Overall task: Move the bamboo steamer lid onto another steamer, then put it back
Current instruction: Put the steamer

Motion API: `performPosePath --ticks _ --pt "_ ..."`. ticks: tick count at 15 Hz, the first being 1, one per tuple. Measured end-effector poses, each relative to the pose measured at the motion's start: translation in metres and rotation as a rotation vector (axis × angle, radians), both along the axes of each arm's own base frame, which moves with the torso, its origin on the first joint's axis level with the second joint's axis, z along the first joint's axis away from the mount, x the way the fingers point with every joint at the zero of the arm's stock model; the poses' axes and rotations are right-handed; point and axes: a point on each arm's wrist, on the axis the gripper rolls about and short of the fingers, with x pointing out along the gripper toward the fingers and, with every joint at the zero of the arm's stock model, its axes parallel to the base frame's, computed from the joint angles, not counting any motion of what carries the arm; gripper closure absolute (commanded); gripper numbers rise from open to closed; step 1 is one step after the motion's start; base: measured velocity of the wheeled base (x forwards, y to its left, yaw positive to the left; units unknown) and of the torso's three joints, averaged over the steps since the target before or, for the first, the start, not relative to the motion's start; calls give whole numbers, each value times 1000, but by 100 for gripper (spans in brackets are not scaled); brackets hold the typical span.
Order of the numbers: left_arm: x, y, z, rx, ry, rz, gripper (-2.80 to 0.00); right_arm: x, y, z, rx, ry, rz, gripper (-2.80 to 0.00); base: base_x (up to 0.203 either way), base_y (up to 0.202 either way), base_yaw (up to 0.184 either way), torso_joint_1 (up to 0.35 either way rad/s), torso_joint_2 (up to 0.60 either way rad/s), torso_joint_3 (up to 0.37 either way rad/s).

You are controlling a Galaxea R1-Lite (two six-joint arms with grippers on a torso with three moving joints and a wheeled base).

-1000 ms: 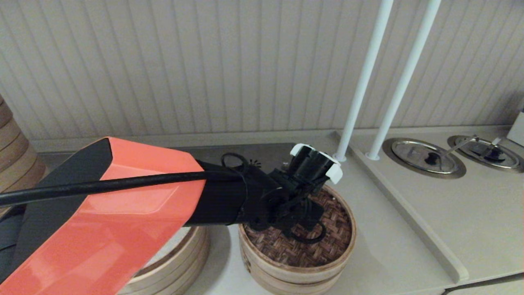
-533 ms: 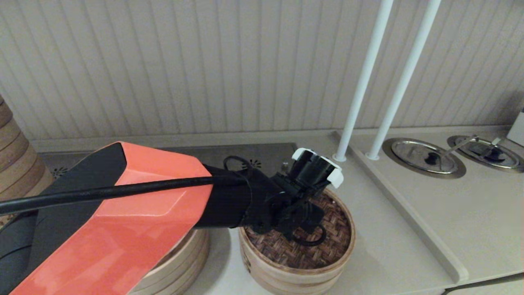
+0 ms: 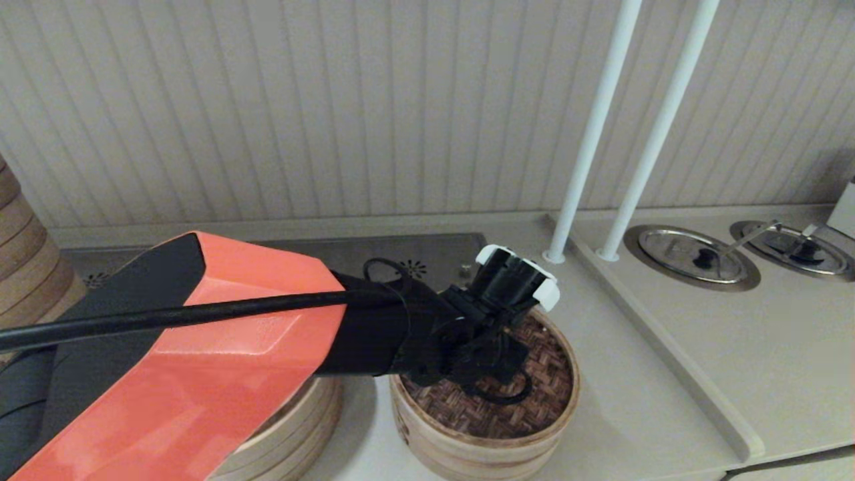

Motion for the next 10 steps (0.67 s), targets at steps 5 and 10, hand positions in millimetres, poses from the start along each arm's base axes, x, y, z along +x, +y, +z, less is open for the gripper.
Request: performPosePath --ticks 5,10 --pt "-6 14 37 -48 -60 23 -280 0 0 0 0 0 0 0 0 0 0 0 0 0" --pt "-21 60 79 -97 -90 53 -280 0 0 0 0 0 0 0 0 0 0 0 0 0"
